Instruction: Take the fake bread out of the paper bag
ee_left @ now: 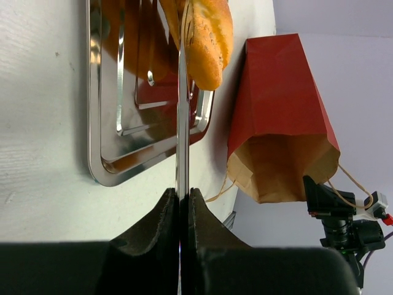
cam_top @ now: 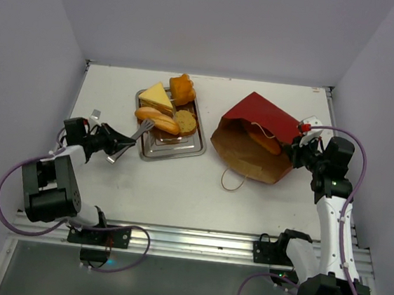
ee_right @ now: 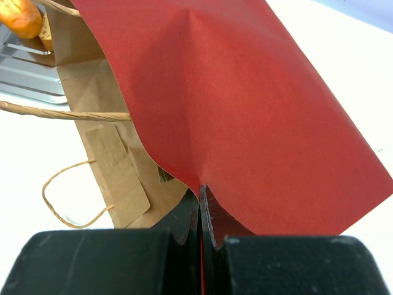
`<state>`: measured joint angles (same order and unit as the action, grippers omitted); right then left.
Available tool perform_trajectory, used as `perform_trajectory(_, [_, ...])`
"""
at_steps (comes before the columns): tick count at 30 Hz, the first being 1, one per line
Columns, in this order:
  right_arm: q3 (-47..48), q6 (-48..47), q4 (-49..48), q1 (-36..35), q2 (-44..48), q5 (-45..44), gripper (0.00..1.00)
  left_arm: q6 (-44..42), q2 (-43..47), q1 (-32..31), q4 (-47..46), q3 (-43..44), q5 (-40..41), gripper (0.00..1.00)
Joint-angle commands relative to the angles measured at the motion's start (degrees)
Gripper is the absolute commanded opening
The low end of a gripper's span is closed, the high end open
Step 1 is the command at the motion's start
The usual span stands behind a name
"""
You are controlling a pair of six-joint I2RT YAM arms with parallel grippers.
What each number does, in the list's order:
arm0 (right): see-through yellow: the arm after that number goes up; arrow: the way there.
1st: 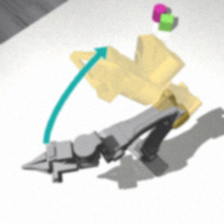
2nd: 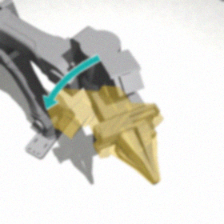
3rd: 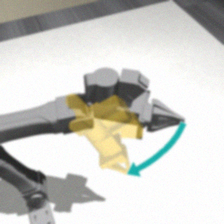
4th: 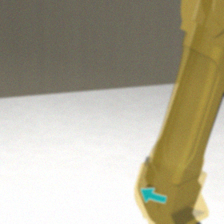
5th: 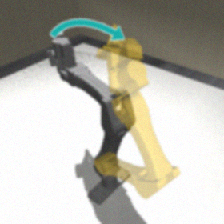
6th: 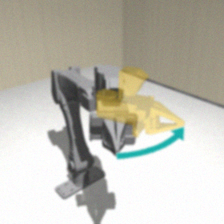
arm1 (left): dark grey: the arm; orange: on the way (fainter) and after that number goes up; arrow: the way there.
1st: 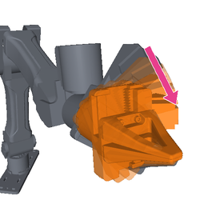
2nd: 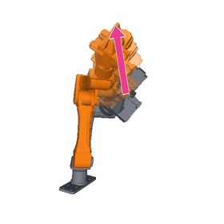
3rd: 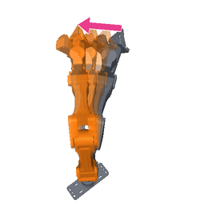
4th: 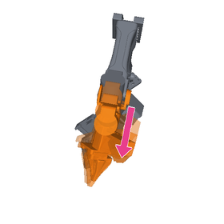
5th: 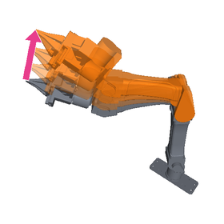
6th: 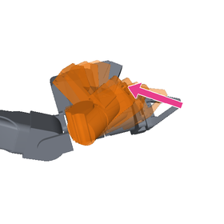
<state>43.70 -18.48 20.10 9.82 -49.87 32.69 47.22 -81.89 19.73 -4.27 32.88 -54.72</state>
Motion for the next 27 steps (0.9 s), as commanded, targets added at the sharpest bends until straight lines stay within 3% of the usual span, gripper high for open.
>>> perform_trajectory(1, [-0.11,0.29,-2.08,0.28,-0.23,0.62,0.0,-2.66,-1.43,1.02,-3.11,3.59,-0.65,0.12])
perform_trajectory(6, [-0.11,0.29,-2.08,0.37,-0.23,0.53,0.0,-3.89,-3.36,1.45,-1.79,5.7,-0.39,0.21])
perform_trajectory(23, [-0.2,0.2,-2.17,0.37,-0.23,0.54,0.0,-5.83,-6.88,1.63,0.05,9.39,-1.0,0.34])
perform_trajectory(27, [-0.2,0.2,-2.08,0.37,-0.23,0.62,0.0,-5.82,-5.83,1.63,0.32,9.04,-1.0,0.45])
